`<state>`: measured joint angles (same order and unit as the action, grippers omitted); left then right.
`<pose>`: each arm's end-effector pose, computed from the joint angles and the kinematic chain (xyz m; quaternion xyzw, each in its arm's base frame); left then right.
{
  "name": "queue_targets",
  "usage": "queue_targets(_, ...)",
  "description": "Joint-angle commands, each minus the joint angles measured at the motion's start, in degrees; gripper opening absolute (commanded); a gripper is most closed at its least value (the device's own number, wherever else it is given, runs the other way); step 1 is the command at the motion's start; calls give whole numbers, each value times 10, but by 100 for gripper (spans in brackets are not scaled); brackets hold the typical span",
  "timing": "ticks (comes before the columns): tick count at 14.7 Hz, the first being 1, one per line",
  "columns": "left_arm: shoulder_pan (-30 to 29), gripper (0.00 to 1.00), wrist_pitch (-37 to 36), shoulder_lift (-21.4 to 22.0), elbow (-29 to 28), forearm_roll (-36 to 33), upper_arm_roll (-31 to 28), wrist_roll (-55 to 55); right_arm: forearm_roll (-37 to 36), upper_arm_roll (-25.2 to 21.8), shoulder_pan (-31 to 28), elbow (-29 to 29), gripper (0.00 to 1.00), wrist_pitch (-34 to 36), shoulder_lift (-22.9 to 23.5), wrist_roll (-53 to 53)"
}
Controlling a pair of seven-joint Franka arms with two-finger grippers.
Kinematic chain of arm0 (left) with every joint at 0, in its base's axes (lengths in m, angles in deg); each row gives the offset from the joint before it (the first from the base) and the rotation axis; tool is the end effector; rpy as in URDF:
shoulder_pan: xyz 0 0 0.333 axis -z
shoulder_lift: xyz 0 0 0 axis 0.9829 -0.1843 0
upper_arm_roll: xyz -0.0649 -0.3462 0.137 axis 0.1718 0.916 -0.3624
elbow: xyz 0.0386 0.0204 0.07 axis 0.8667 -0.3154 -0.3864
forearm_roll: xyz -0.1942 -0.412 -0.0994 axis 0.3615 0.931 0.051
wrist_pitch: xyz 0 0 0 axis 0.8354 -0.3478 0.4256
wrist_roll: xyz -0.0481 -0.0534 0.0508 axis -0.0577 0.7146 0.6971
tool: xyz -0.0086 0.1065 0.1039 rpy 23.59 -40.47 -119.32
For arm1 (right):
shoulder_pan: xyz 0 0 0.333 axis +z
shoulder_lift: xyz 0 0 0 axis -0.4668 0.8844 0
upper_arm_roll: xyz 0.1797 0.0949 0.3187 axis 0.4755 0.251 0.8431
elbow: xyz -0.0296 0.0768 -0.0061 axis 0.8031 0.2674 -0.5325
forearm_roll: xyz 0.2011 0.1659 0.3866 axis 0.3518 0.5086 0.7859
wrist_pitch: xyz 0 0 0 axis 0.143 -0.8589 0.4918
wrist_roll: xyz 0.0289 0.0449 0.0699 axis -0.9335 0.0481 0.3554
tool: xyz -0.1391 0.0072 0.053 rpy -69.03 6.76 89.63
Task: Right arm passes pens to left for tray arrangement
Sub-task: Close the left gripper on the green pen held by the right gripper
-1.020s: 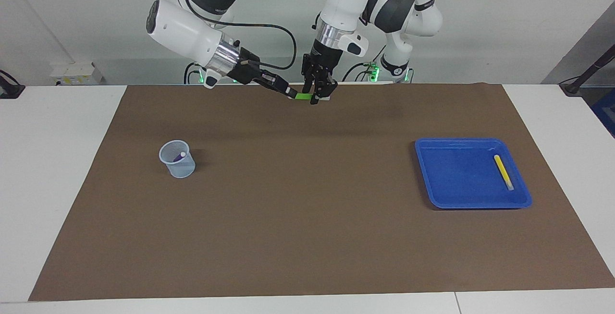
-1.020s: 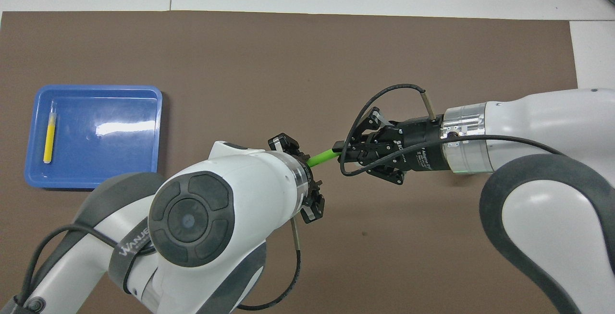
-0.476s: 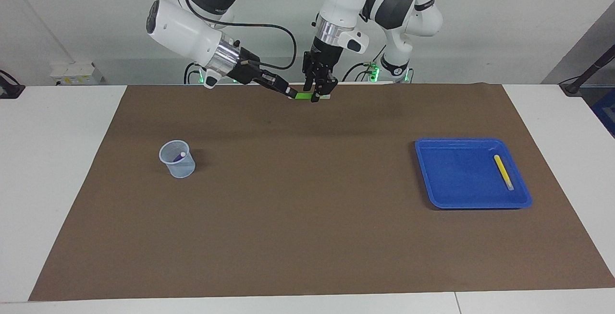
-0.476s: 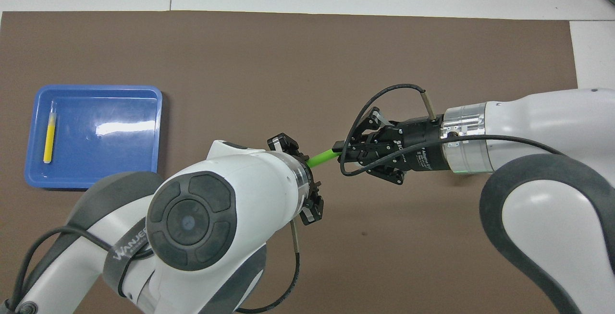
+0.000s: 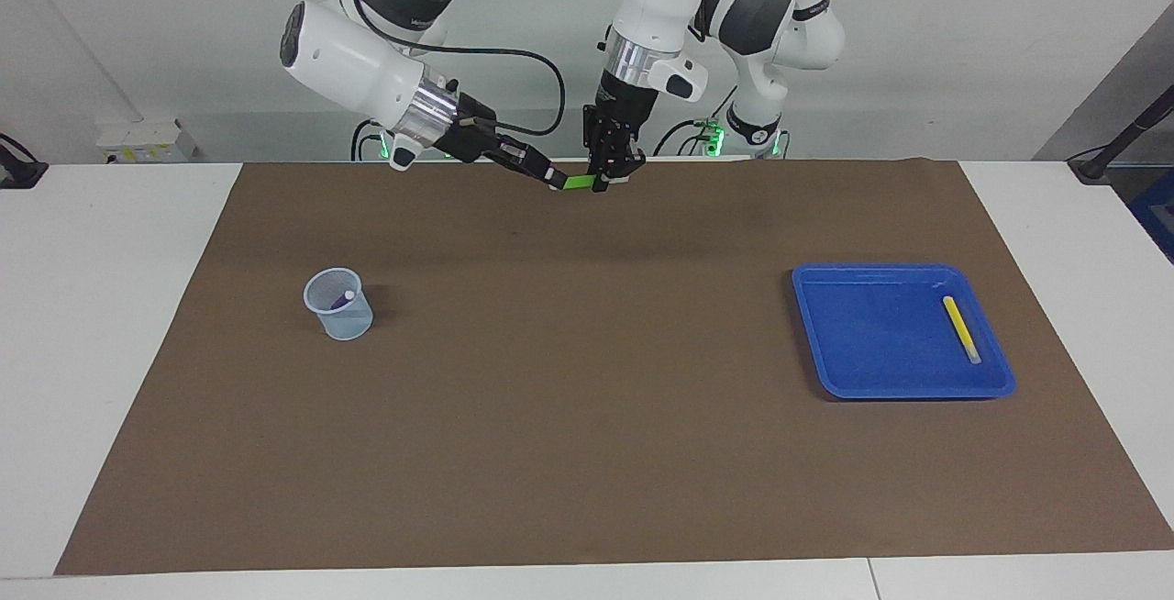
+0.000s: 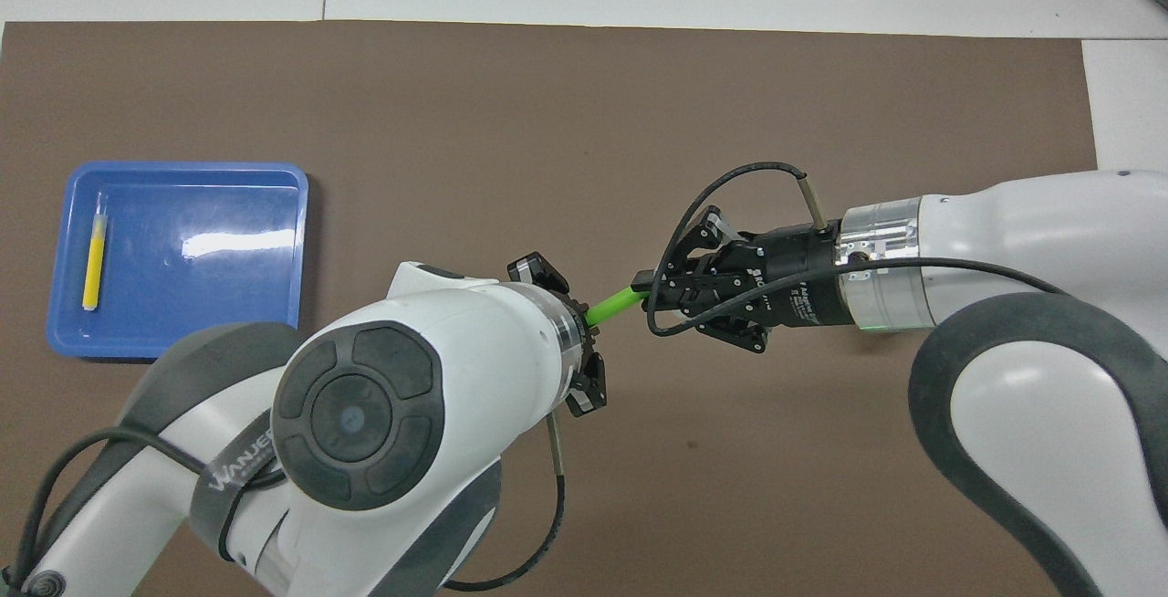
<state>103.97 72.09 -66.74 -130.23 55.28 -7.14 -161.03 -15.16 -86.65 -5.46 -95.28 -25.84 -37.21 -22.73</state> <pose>0.4849 -0.4540 0.5831 0.5640 0.8103 -0.0692 0.1434 0.5776 0.2666 0.5589 -0.8376 0.3480 0.1633 0.3882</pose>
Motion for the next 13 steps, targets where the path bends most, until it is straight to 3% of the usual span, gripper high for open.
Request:
queue_targets(1,11,0,-16,-5,8,-4,-2,0,20,0,0,-6,0,-12,-8,6)
queue_targets(7,14,0,-16,-4,8,-15,-2,0,19,0,-5,-5,0,-5,-8,7)
queue_targets(9,15,0,-15,-4,8,-16,-1,0,19,-1,-11,-5,13,3,-8,4)
queue_targets(10,19,0,-14,-4,8,-21,-1,1,19,-1,-12,-5,30,4,-8,0)
queue_targets(11,19,0,-11,-4,7,-25,-1,3,16,-1,-14,-5,66,10,-8,-4)
queue_targets(12,17,0,-10,-4,5,-26,-1,18,15,-1,-15,-5,87,14,-8,-19)
queue_targets(13,13,0,-10,-3,4,-26,-2,34,13,-1,-22,-5,100,21,-8,-37)
